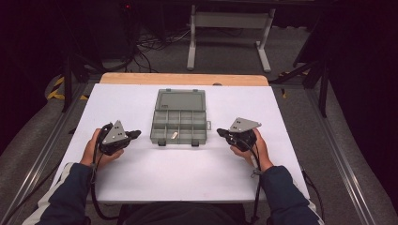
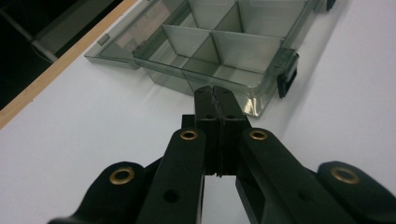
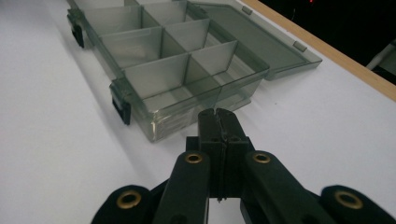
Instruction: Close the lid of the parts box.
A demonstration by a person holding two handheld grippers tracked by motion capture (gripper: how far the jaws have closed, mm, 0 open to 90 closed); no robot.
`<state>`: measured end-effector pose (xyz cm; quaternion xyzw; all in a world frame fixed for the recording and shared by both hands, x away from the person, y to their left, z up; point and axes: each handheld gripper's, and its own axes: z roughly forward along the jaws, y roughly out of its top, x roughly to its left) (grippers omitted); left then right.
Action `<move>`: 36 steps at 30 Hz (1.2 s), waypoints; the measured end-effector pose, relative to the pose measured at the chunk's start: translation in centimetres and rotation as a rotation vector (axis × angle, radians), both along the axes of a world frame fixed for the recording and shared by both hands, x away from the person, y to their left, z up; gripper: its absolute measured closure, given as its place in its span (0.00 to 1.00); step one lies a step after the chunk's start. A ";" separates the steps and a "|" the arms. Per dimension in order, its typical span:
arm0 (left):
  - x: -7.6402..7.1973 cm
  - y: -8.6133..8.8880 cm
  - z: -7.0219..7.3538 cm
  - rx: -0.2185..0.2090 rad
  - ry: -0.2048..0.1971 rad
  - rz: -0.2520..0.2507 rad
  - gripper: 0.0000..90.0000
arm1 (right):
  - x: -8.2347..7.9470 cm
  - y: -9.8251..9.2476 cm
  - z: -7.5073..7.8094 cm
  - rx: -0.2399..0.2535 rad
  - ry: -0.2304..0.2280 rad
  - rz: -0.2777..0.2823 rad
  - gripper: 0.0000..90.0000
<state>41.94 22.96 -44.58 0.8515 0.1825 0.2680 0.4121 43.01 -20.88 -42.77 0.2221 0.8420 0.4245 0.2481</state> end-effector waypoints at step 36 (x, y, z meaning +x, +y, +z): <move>12.2 -3.0 1.4 0.054 0.121 0.097 1.00 | 12.9 4.4 2.5 -0.148 0.124 -0.134 1.00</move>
